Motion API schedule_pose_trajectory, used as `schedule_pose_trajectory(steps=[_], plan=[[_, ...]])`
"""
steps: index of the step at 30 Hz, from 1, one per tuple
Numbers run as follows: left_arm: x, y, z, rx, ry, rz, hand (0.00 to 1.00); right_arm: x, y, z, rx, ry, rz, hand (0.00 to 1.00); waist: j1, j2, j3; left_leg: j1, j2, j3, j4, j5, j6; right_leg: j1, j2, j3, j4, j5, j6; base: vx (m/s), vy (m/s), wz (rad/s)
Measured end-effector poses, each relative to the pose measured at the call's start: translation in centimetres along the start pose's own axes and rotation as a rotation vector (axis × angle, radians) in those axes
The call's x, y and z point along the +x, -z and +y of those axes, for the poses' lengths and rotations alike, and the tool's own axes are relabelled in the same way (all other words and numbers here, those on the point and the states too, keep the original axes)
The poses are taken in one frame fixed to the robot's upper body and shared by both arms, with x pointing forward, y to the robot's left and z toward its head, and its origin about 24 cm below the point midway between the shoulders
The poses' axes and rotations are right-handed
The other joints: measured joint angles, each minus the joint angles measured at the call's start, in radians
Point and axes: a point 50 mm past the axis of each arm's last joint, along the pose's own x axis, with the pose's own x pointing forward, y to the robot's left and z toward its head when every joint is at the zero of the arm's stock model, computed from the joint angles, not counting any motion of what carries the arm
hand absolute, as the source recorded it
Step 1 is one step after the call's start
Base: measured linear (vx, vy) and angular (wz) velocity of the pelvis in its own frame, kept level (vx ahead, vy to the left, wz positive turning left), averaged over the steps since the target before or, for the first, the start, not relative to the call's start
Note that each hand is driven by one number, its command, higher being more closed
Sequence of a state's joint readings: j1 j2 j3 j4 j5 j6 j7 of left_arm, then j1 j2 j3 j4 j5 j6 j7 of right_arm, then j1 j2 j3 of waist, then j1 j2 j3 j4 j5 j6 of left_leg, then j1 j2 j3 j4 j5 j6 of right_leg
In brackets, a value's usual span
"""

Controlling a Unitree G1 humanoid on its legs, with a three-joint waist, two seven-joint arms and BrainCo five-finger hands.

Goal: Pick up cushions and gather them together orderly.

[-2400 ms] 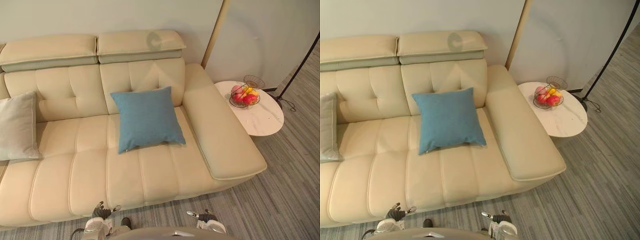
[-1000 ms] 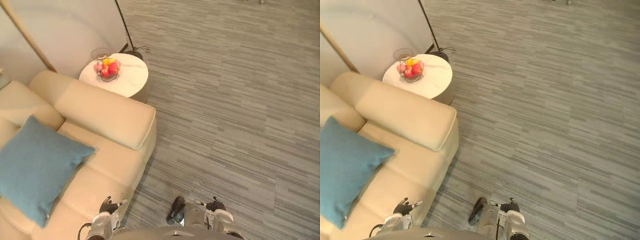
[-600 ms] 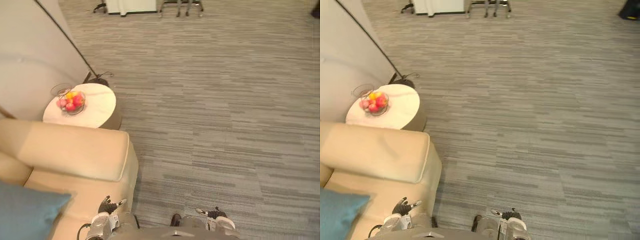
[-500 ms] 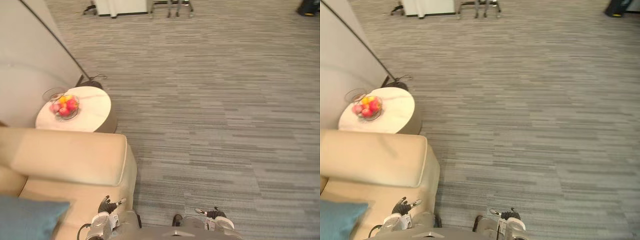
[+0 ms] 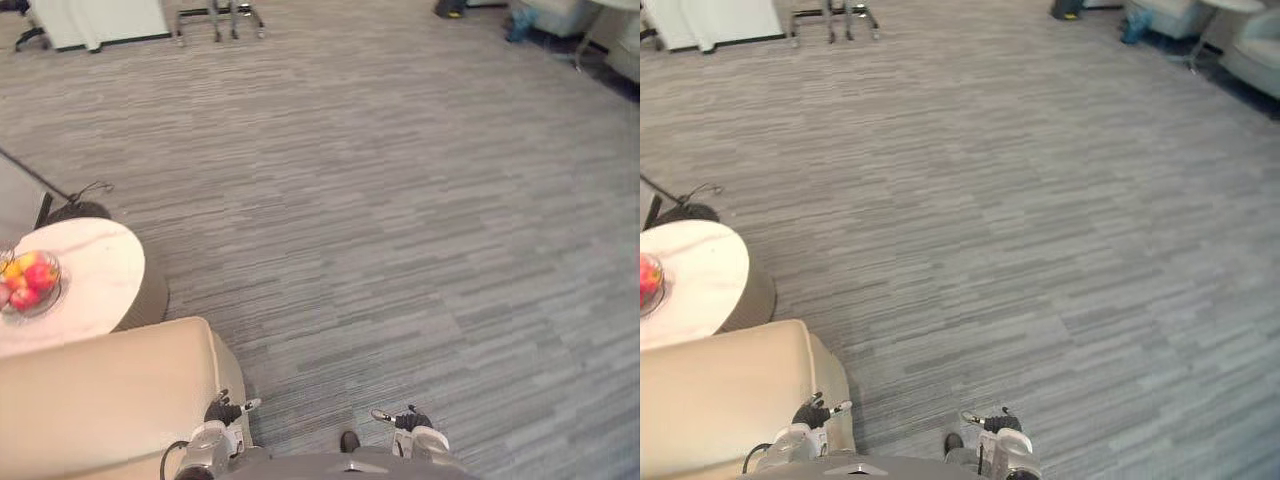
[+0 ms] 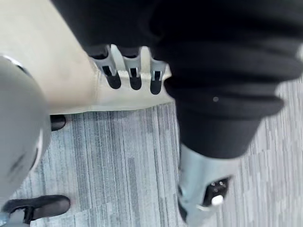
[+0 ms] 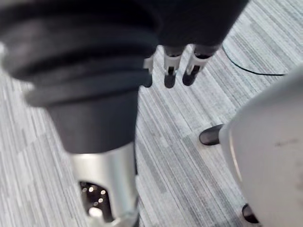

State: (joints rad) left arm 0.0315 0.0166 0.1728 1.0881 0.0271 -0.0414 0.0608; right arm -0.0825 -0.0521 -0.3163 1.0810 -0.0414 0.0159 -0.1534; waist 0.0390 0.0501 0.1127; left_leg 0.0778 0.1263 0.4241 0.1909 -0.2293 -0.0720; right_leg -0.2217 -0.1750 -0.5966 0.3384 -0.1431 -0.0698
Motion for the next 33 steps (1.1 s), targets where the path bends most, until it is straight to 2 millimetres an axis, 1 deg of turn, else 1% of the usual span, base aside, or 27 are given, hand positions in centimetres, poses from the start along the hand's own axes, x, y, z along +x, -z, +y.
schedule_pose_trajectory(steps=[1,2,3,4,5,6,7,8,9,10,13,15,17,18,19,20,21,22,23,24,25,26,27,28,29,31,33], plan=[[0.0,0.0,0.0,0.001,0.001,-0.001,0.0,0.0,0.0,-0.2,-0.003,0.004,0.003,0.0,0.001,0.003,0.001,0.002,0.0,-0.007,-0.005,-0.011,0.0,-0.006,0.007,0.004,0.001,-0.001,0.0,0.0,-0.158,-0.95],[0.0,0.1,-0.1,0.005,0.005,0.002,0.0,0.1,-0.2,-0.6,-0.012,0.015,-0.003,0.0,0.019,0.042,-0.012,-0.006,0.021,-0.013,-0.034,-0.063,0.008,-0.015,0.031,0.009,0.01,-0.038,0.022,0.03,-0.196,-0.95],[0.0,0.0,-0.3,0.018,0.015,-0.004,0.0,0.2,-0.6,-1.0,-0.024,0.023,-0.021,0.0,0.006,0.022,0.003,-0.011,0.033,0.008,0.025,-0.098,0.0,-0.026,0.002,0.012,0.15,-0.115,-0.004,0.12,-0.191,-0.85],[0.1,-0.3,0.2,0.026,0.003,-0.011,0.0,0.2,-0.3,-1.2,-0.036,0.025,-0.011,0.0,-0.004,0.002,0.015,-0.002,0.044,0.018,0.088,-0.108,-0.027,0.007,-0.015,0.013,0.154,-0.133,0.036,0.23,-0.212,-0.85],[0.2,-0.8,-0.1,0.026,0.008,-0.022,0.0,0.2,0.0,-1.7,-0.037,0.038,-0.001,0.0,0.011,0.036,0.034,-0.036,0.119,0.005,0.229,-0.122,-0.061,0.022,0.042,0.054,0.149,-0.133,0.067,0.2,-0.151,-0.78],[0.2,-1.0,0.0,0.031,0.009,-0.028,0.0,0.1,0.1,-1.7,-0.032,0.038,0.001,0.0,0.011,0.042,0.031,-0.076,0.148,-0.019,0.335,-0.118,-0.049,0.027,0.065,0.066,0.132,-0.133,0.058,0.18,-0.155,-1.01],[0.3,-1.3,-0.2,0.027,0.012,-0.034,0.0,0.2,-0.1,-1.6,-0.023,0.041,-0.003,0.0,0.004,0.042,0.038,-0.158,0.163,-0.064,0.494,-0.128,-0.015,0.044,0.088,0.091,0.106,-0.132,0.024,0.16,-0.133,-0.63],[0.3,-1.5,-0.3,0.024,0.016,-0.042,0.0,0.2,0.0,-1.7,-0.014,0.046,0.001,0.0,0.002,0.041,0.046,-0.186,0.152,-0.086,0.541,-0.136,-0.014,0.059,0.098,0.106,0.094,-0.131,0.018,0.24,-0.113,-0.93],[0.3,-2.1,-0.5,0.018,0.02,-0.068,0.0,0.1,0.3,-1.7,-0.004,0.046,0.012,0.0,0.016,0.04,0.057,-0.243,0.108,-0.129,0.608,-0.147,0.003,0.094,0.117,0.151,0.07,-0.134,0.009,0.22,-0.044,-0.91],[0.3,-2.5,-0.7,0.02,0.022,-0.08,0.0,0.1,0.4,-1.5,0.003,0.05,0.016,0.0,0.019,0.037,0.064,-0.267,0.084,-0.14,0.61,-0.147,0.003,0.115,0.125,0.175,0.056,-0.135,0.008,0.22,-0.002,-1.03],[0.3,-3.0,-0.9,0.016,0.028,-0.102,0.0,0.0,0.4,-1.2,0.01,0.051,0.013,0.0,0.036,0.034,0.066,-0.38,-0.004,-0.155,0.452,-0.124,0.03,0.161,0.131,0.258,0.004,-0.14,0.017,0.28,0.071,-0.96],[0.3,-3.4,-0.9,0.002,0.026,-0.121,0.0,0.0,0.5,-1.2,0.015,0.053,0.017,0.0,0.047,0.034,0.067,-0.447,-0.027,-0.173,0.312,-0.061,0.037,0.194,0.131,0.301,-0.029,-0.149,0.034,0.39,0.143,-0.66],[0.2,-3.7,-0.8,-0.002,0.023,-0.137,0.0,-0.2,1.1,-1.0,0.027,0.054,0.027,0.0,0.067,0.017,0.058,-0.455,-0.04,-0.177,0.204,0.089,0.031,0.228,0.118,0.348,-0.064,-0.167,0.064,0.42,0.17,-0.67],[0.3,-3.5,-0.4,0.001,0.015,-0.133,0.0,-0.3,1.3,-0.5,0.037,0.047,0.034,0.0,0.073,-0.006,0.036,-0.447,-0.076,-0.183,0.199,0.125,0.076,0.248,0.102,0.386,-0.103,-0.178,0.079,0.61,0.227,-0.58],[0.3,-3.6,-0.3,0.0,0.013,-0.134,0.0,-0.4,1.4,-0.2,0.042,0.04,0.035,0.0,0.071,-0.013,0.025,-0.449,-0.087,-0.182,0.207,0.105,0.095,0.255,0.091,0.392,-0.106,-0.182,0.084,0.64,0.229,-0.48],[0.3,-3.6,-0.1,-0.019,0.004,-0.133,0.0,-0.6,2.0,0.3,0.064,0.031,0.05,0.0,0.071,-0.049,0.014,-0.442,-0.11,-0.16,0.218,0.069,0.131,0.241,0.061,0.401,-0.058,-0.188,0.096,0.66,0.194,-0.23],[0.3,-3.5,0.2,-0.038,-0.006,-0.125,0.0,-0.9,2.4,0.8,0.088,0.024,0.047,0.0,0.072,-0.077,0.002,-0.427,-0.136,-0.147,0.23,0.04,0.155,0.212,0.022,0.411,0.052,-0.192,0.139,0.64,0.157,-0.3],[0.3,-3.4,0.3,-0.04,-0.01,-0.121,0.0,-1.0,2.4,1.0,0.1,0.019,0.045,0.0,0.073,-0.081,0.004,-0.394,-0.143,-0.136,0.248,0.006,0.175,0.161,-0.003,0.433,0.219,-0.173,0.182,0.65,0.147,-0.19],[0.3,-3.3,0.4,-0.034,-0.011,-0.117,0.0,-0.9,2.1,1.0,0.104,0.018,0.033,0.0,0.069,-0.08,0.007,-0.362,-0.147,-0.133,0.251,-0.015,0.178,0.121,-0.02,0.45,0.345,-0.134,0.219,0.5,0.115,-0.2],[0.4,-3.1,0.1,-0.017,-0.001,-0.1,0.0,-0.9,1.5,0.9,0.107,0.014,0.007,0.0,0.06,-0.077,0.02,-0.284,-0.153,-0.133,0.251,-0.039,0.182,0.062,-0.046,0.472,0.58,-0.07,0.258,0.56,0.102,-0.11],[0.3,-2.6,0.2,-0.003,0.0,-0.079,0.0,-0.9,1.0,0.8,0.109,0.014,-0.02,0.0,0.049,-0.067,0.03,-0.179,-0.15,-0.147,0.236,-0.057,0.176,0.014,-0.055,0.466,0.799,-0.043,0.25,0.52,0.08,-0.06],[0.3,-2.5,0.2,-0.002,-0.001,-0.076,0.0,-0.9,0.9,0.8,0.109,0.015,-0.023,0.0,0.048,-0.063,0.032,-0.169,-0.149,-0.149,0.228,-0.057,0.176,0.008,-0.056,0.461,0.822,-0.043,0.244,0.6,0.059,0.05],[0.3,-2.2,0.1,-0.003,0.002,-0.067,0.0,-0.9,0.6,0.8,0.103,0.014,-0.042,0.0,0.037,-0.052,0.03,-0.071,-0.14,-0.152,0.18,-0.057,0.175,-0.044,-0.066,0.4,0.892,-0.048,0.203,0.48,0.014,0.1],[0.3,-2.4,0.0,-0.003,0.004,-0.073,0.0,-0.9,0.3,0.9,0.105,0.012,-0.052,0.0,0.037,-0.056,0.028,-0.036,-0.137,-0.153,0.152,-0.057,0.175,-0.076,-0.068,0.374,0.882,-0.054,0.186,0.59,-0.002,0.22],[0.4,-3.1,-0.3,-0.005,0.011,-0.087,0.0,-1.0,0.0,1.0,0.116,0.01,-0.066,0.0,0.029,-0.062,0.027,0.022,-0.135,-0.173,0.082,-0.066,0.158,-0.169,-0.078,0.299,0.779,-0.085,0.146,0.58,-0.037,0.25],[0.4,-3.2,-0.8,-0.008,0.022,-0.086,0.0,-0.7,-1.2,0.8,0.127,0.018,-0.093,0.0,0.012,-0.062,0.042,0.087,-0.13,-0.187,0.015,-0.076,0.14,-0.235,-0.078,0.218,0.576,-0.104,0.103,0.56,-0.092,0.24],[0.4,-3.2,-1.2,-0.01,0.032,-0.084,0.0,-0.5,-1.6,0.3,0.126,0.029,-0.101,0.0,0.002,-0.047,0.061,0.138,-0.109,-0.192,-0.015,-0.077,0.139,-0.239,-0.051,0.159,0.341,-0.066,0.078,0.48,-0.146,0.24]])
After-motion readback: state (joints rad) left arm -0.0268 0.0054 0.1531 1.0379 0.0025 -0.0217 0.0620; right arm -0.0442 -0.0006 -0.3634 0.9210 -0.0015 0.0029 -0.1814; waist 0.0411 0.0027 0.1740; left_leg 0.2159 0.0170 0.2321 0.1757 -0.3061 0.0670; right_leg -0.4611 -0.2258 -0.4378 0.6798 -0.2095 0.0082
